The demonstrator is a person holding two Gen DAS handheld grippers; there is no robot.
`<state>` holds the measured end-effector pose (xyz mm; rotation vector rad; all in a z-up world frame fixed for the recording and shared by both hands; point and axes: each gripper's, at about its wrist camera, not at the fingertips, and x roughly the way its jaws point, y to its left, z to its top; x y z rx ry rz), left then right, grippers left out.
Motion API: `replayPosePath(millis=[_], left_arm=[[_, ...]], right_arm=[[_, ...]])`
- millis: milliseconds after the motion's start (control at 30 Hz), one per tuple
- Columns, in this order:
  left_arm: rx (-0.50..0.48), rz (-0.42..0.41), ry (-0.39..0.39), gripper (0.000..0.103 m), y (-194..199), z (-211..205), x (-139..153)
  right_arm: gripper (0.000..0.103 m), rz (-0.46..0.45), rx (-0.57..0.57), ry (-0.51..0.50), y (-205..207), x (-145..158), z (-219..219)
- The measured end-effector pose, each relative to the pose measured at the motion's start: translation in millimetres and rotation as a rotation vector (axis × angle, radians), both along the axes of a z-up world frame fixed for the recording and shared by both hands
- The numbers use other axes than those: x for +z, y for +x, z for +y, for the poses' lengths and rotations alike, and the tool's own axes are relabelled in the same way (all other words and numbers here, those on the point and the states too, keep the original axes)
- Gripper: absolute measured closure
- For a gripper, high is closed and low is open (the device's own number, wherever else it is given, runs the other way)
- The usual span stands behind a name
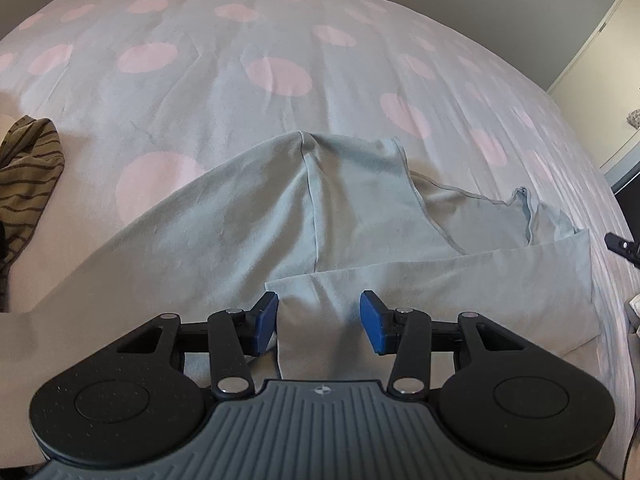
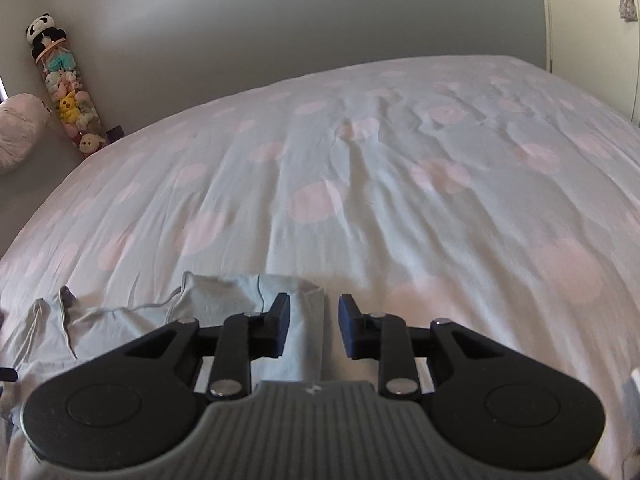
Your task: Fold clothes
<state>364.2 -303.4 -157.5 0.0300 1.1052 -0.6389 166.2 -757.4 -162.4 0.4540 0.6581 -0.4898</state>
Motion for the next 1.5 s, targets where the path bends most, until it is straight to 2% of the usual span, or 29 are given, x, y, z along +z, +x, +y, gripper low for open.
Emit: replayPosePath(millis=[167,233,300,467,567,600,667,800,867,967,1133,1267,1333,1400,1500], left_arm=[[-0.024,0.017,0.061,0.061,9.3,-11.4,0.1],[-0.035,0.017,0.079,0.061,10.6,-15.1,-1.7],[-0.035,0.018,0.08,0.061,11.0,-15.2,-3.3],[-0.03,0.027,0.061,0.06,13.4,-11.4,-5.7],[-0.028,0.031,0.048,0.06,15.1,-10.0,-7.1],[-0.028,0.03,0.047,0.06,15.2,-10.1,-7.9],[-0.027,0.029,0.044,0.06,15.3,-10.1,-8.8],[-0.022,0.033,0.031,0.06,16.5,-8.1,-10.0],[-0.021,0.037,0.022,0.06,17.1,-6.3,-11.0],[-0.018,0.038,0.014,0.06,17.4,-4.6,-11.1],[-0.012,0.034,-0.009,0.06,17.1,-0.9,-8.9],[0.01,0.013,-0.032,0.06,16.3,13.4,2.4],[0.027,-0.008,-0.035,0.06,15.1,26.8,13.9],[0.043,-0.029,-0.038,0.06,14.0,40.1,25.4],[0.072,-0.06,-0.031,0.06,11.6,64.7,44.5]], right_arm=[[0.073,0.147,0.077,0.179,49.0,4.2,-40.2],[0.072,0.249,0.122,0.147,68.9,0.2,-35.5],[0.064,0.352,0.168,0.113,88.8,-3.9,-30.3],[0.061,0.612,0.287,0.023,133.8,-15.2,-15.0],[0.064,0.717,0.328,-0.024,140.2,-19.3,-6.9],[0.073,0.737,0.336,-0.033,141.1,-19.5,-5.7],[0.099,0.743,0.324,-0.057,141.4,-17.2,-6.8],[0.103,0.737,0.272,-0.108,139.1,-13.0,-14.0],[0.103,0.725,0.226,-0.136,134.1,-11.3,-21.1],[0.103,0.664,0.179,-0.103,121.0,-5.9,-31.8],[0.097,0.477,0.168,-0.05,85.9,11.8,-22.2],[0.095,0.385,0.171,-0.059,52.0,11.9,7.3],[0.091,0.333,0.168,-0.058,36.9,10.4,24.4],[0.078,0.265,0.147,-0.04,16.1,6.8,49.3],[0.075,0.161,0.115,-0.012,-15.3,1.4,87.0]])
